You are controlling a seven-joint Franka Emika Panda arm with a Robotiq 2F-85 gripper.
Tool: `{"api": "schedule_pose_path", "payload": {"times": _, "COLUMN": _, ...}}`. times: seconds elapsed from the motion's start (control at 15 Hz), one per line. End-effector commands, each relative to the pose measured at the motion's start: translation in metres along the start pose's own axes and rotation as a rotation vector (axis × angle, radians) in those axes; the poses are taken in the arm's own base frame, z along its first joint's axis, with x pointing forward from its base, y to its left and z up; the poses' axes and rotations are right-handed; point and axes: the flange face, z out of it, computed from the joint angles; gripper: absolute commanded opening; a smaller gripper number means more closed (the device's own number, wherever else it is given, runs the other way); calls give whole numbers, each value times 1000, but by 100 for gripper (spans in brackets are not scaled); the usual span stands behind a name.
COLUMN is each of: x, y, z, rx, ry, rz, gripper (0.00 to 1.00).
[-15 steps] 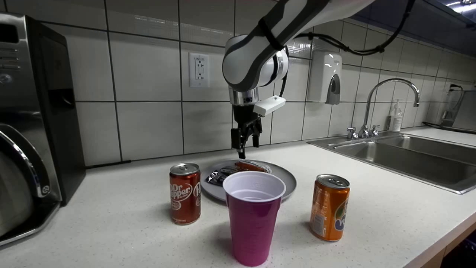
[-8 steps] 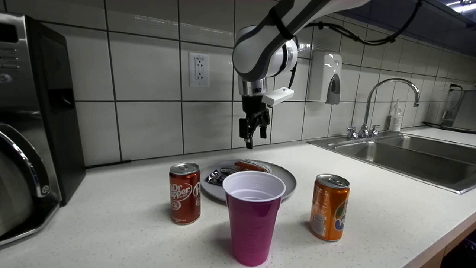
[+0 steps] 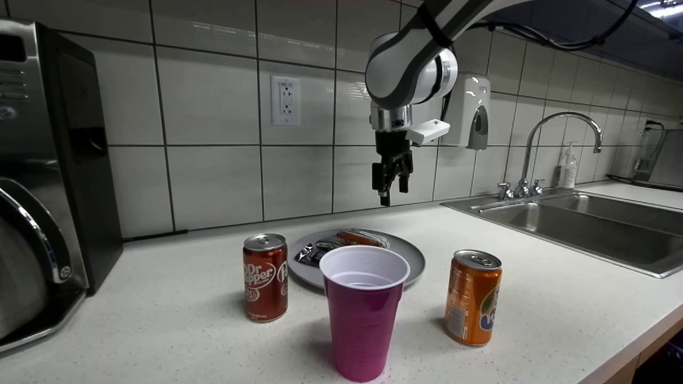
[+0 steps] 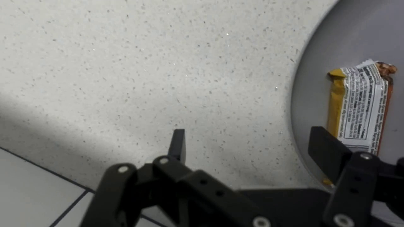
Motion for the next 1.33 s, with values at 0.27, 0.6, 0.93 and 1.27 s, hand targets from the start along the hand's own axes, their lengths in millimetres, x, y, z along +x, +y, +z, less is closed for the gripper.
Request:
{"api": "schedule_pose_path", "payload": {"times": 0.27, "x": -71, "y": 36, "z": -15, "rx": 28, "ry": 69, "rz": -17, "gripper": 100}}
{"api": "schedule_pose_path", "payload": {"times": 0.6, "x": -112, "y": 56, "z": -23, "rx": 50, "ry": 123, "rz": -21, "gripper": 100}}
{"api": "schedule_pose_path", "payload": {"times": 0.93, "x": -157, "y": 75, "z": -36, "rx": 49, "ry": 178, "rz": -1, "gripper": 100}}
{"api": "schedule_pose_path", "payload": {"times": 1.27, "x": -196, "y": 91, "z": -48, "rx": 61, "ry": 212, "rz": 23, "gripper": 100}}
